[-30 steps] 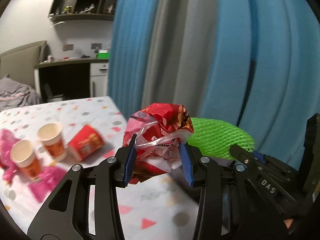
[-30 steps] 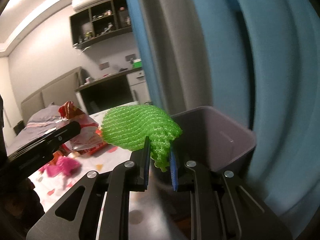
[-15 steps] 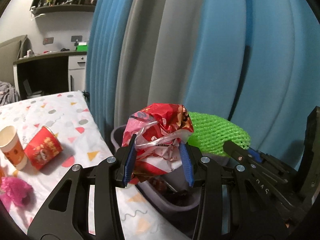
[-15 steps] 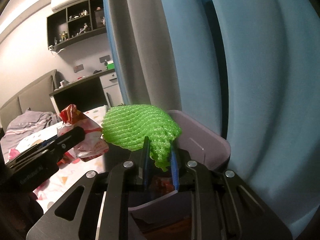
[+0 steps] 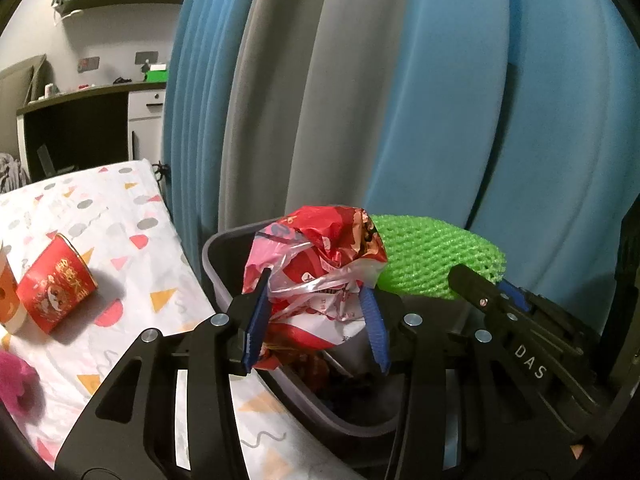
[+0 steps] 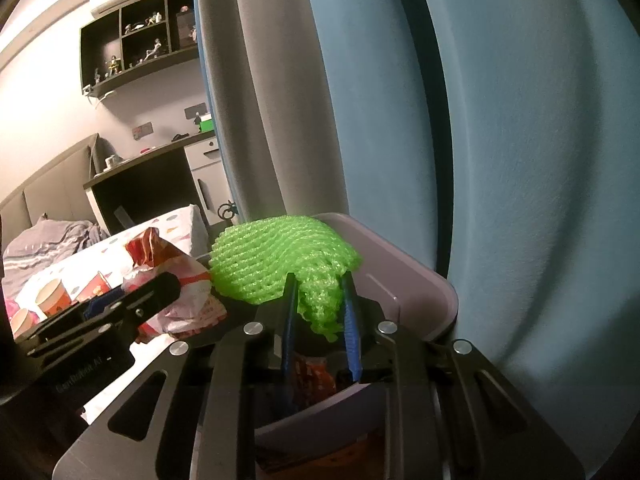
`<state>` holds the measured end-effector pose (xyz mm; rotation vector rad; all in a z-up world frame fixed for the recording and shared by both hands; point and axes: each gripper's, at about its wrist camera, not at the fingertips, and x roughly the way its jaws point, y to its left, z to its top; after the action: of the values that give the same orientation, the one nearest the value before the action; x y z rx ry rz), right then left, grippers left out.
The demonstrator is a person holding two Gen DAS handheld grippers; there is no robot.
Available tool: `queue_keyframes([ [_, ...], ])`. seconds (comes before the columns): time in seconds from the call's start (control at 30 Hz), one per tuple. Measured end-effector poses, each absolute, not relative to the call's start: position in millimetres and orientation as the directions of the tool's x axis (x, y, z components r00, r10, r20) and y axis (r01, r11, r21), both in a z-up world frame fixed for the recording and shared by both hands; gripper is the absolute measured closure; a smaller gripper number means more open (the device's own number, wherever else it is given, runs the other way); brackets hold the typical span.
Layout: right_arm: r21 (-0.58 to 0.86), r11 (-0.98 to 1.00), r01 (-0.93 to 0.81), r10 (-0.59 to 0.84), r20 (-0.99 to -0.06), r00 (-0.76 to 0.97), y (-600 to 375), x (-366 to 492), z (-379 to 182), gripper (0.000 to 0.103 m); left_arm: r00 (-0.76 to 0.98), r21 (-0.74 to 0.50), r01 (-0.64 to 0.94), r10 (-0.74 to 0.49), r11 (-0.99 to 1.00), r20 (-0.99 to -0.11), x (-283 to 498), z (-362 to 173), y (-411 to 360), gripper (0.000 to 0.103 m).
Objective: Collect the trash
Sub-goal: 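Open both tools to drop the net and wrapper into the bin, then move both open tools back over the cups and pink bags on the bed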
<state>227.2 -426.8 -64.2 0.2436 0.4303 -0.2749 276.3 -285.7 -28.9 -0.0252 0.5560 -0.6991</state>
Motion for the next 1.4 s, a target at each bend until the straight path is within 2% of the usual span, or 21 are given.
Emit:
queue_keyframes([
  [0.33,0.203,0.929,0.31,-0.201,-0.424,0.883,-429.7,226.4,-65.6,0.078,0.591,-0.216,0.616,-0.625,0.758,-0.509,285.8,-40.0,-293.3,0.059],
  [0.47,0.224,0.926,0.303,-0.186,-0.426,0.886,-434.0,226.8,-67.1,0.078,0.579,-0.222,0.619,-0.629,0.753,-0.519,285.9,-44.6,-295.0,0.053],
  [0.5,0.23,0.926,0.298,-0.181,-0.423,0.888,-434.6,226.4,-66.7,0.077,0.573,-0.227,0.622,-0.633,0.75,-0.52,286.0,-45.1,-294.7,0.051],
  [0.57,0.245,0.925,0.29,-0.17,-0.415,0.894,-437.2,223.6,-66.7,0.067,0.569,-0.233,0.623,-0.637,0.746,-0.519,287.4,-44.8,-294.5,0.043],
  [0.73,0.256,0.922,0.292,-0.173,-0.405,0.898,-440.5,219.5,-63.7,0.063,0.572,-0.236,0.619,-0.636,0.749,-0.518,284.5,-45.4,-292.1,0.028],
  [0.8,0.259,0.919,0.296,-0.175,-0.403,0.898,-441.4,217.2,-62.9,0.061,0.569,-0.243,0.616,-0.637,0.749,-0.52,283.4,-45.8,-290.4,0.028],
  [0.97,0.249,0.924,0.29,-0.181,-0.383,0.906,-437.0,209.9,-59.9,0.045,0.597,-0.223,0.593,-0.609,0.773,-0.523,275.2,-43.4,-281.3,0.027],
  [1.17,0.218,0.93,0.297,-0.212,-0.345,0.914,-424.3,197.8,-55.9,0.024,0.686,-0.172,0.503,-0.513,0.847,-0.516,261.5,-37.0,-255.7,0.023],
  [1.27,0.21,0.93,0.301,-0.222,-0.332,0.917,-417.8,193.7,-55.2,0.018,0.727,-0.145,0.448,-0.453,0.882,-0.516,253.7,-34.6,-238.1,0.023],
  [1.4,0.202,0.934,0.294,-0.218,-0.327,0.919,-406.9,189.7,-54.6,0.016,0.766,-0.119,0.393,-0.397,0.912,-0.506,243.8,-31.1,-216.3,0.022],
])
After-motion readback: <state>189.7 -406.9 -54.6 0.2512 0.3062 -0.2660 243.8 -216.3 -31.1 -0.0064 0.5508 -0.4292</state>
